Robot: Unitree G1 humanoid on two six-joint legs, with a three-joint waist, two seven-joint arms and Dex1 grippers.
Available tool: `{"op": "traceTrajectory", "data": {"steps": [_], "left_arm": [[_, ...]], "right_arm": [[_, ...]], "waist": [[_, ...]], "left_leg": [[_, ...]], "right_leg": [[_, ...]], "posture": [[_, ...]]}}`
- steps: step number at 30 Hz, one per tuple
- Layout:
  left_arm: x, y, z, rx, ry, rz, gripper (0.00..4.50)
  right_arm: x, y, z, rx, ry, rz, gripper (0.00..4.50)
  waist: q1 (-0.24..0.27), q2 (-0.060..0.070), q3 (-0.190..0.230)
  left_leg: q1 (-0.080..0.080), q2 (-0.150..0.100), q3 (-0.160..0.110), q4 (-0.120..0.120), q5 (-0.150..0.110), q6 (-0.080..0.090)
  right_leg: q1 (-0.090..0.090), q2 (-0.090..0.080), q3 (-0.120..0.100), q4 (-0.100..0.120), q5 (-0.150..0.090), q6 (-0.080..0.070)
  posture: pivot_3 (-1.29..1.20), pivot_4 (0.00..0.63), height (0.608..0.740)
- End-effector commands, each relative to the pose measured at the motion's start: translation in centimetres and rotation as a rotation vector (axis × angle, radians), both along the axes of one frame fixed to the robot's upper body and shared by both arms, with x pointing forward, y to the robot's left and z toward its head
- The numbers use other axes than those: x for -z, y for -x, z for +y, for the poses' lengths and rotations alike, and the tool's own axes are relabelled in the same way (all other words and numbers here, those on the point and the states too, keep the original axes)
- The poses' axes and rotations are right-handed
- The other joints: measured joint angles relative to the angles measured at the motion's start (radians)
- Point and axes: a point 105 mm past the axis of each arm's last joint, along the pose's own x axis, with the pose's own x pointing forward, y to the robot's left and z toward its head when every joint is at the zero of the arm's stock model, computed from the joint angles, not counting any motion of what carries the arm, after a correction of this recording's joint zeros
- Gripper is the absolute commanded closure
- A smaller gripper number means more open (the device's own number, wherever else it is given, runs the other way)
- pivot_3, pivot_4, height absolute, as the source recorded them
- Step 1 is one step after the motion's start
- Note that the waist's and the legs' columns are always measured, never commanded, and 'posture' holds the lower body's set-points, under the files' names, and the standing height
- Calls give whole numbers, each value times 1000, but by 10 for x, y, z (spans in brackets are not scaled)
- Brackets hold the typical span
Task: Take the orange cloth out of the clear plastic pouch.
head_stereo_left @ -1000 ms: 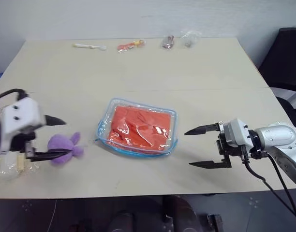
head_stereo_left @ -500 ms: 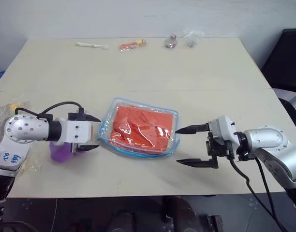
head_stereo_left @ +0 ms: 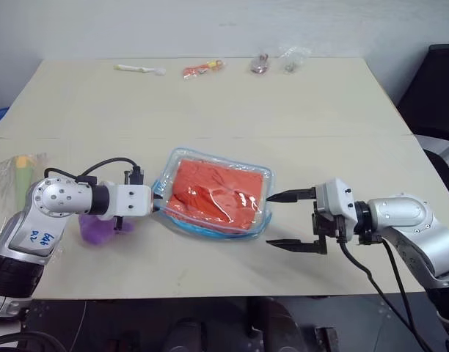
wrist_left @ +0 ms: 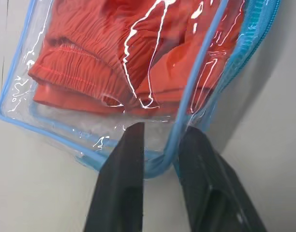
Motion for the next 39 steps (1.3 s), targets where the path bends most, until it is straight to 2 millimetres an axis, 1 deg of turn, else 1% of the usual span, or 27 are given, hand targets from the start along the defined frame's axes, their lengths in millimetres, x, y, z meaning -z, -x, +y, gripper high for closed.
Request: {"op": "traceTrajectory", "data": {"steps": [1, 5, 7, 8, 9, 10, 13, 16, 17, 21, 25, 29, 30, 32, 36, 38, 39], "left_arm": [[-9, 2, -10, 15, 23, -26, 3319], [-14, 11, -21, 39, 88, 13, 3319], [-19, 18, -28, 51, 139, 46, 3663], [-21, 20, -29, 54, 153, 53, 3883], [-22, 22, -31, 57, 170, 66, 4196], [-22, 23, -32, 51, 186, 76, 4496], [-23, 26, -35, 47, 225, 109, 4500], [-25, 28, -37, 37, 264, 132, 4500], [-26, 28, -38, 29, 280, 139, 4500], [-28, 26, -50, -24, 374, 185, 4500], [-31, 26, -67, -43, 475, 215, 4500], [-28, 29, -81, -48, 512, 224, 4500], [-27, 30, -83, -46, 514, 226, 4500], [-26, 30, -86, -44, 517, 227, 4500], [-27, 30, -90, -40, 527, 229, 4500], [-28, 29, -90, -44, 531, 225, 4500], [-28, 29, -91, -45, 531, 223, 4500]], "right_arm": [[-11, 5, 2, -21, -4, -67, 0], [-6, 5, 0, -21, 29, -85, 0], [-4, 5, 0, -19, 33, -86, 0], [-4, 5, -1, -18, 34, -87, 0], [-3, 3, -1, -10, 38, -89, 0], [-2, 2, -1, -4, 40, -92, 185], [-1, 1, 0, 4, 37, -97, 939], [-1, 1, 1, 6, 35, -102, 2109], [-1, 1, 1, 6, 34, -105, 2375], [-1, -1, 4, 28, 42, -159, 3769], [6, 2, 9, 25, 62, -215, 3769], [11, -11, 13, 108, 67, -304, 3769], [13, -12, 13, 120, 67, -306, 3607], [16, -16, 15, 144, 83, -352, 3180], [25, -25, 16, 184, 115, -401, 1902], [28, -26, 16, 190, 117, -406, 1091], [28, -26, 16, 197, 113, -406, 813]], "waist": [[0, 0, 0], [1, 0, 0], [0, 0, 0], [0, 0, 0], [0, 0, 0], [0, 0, 0], [-1, 0, 0], [0, 0, 0], [0, -1, 0], [2, -1, 0], [3, -1, -1], [0, -2, -1], [-1, -2, -1], [-2, -2, -1], [-1, -2, -1], [-1, -2, -1], [-1, -2, -1]], "left_leg": [[0, 0, 0, 0, 0, 0], [0, 0, 0, 1, 0, 0], [0, 0, 0, 1, 0, 0], [0, 0, 0, 1, 0, 0], [0, 0, 0, 1, 0, 0], [0, 0, 0, 1, 0, 0], [0, 0, 0, 1, 0, 0], [0, 0, 0, 1, 0, 0], [0, 0, -1, 1, 0, 0], [0, 0, -1, 1, 0, 0], [0, 0, -1, 2, 0, 0], [0, 0, -1, 2, 0, 0], [0, 0, -1, 2, 0, 0], [0, 0, -1, 2, 0, 0], [0, 0, -1, 2, 0, 0], [0, 0, -1, 3, 0, 0], [0, 0, -1, 3, 0, 0]], "right_leg": [[0, 0, 0, 0, 0, 0], [0, 0, 0, 0, 0, 0], [0, 0, 0, 0, 0, 0], [0, 0, 0, 0, 0, 0], [0, 0, 0, 0, 0, 0], [0, 0, 0, 0, 0, 0], [1, 0, 1, 1, 0, 0], [1, 0, 1, 1, 0, 0], [1, 0, 1, 1, 0, 0], [1, 0, 1, 1, 0, 0], [1, 0, 1, 1, 0, 0], [2, 0, 2, 1, 0, 0], [2, 0, 2, 2, 0, 0], [2, 0, 2, 1, 0, 0], [2, 0, 2, 1, 0, 0], [2, 0, 2, 1, 0, 0], [2, 0, 2, 1, 0, 0]], "posture": [[0, 150, 740], [0, 150, 740], [0, 150, 740], [0, 150, 740], [0, 150, 740], [0, 150, 740], [0, 150, 740], [0, 150, 740], [0, 150, 740], [0, 150, 740], [0, 150, 740], [0, 150, 740], [0, 150, 740], [0, 150, 740], [0, 150, 740], [0, 150, 740], [0, 150, 740]]}}
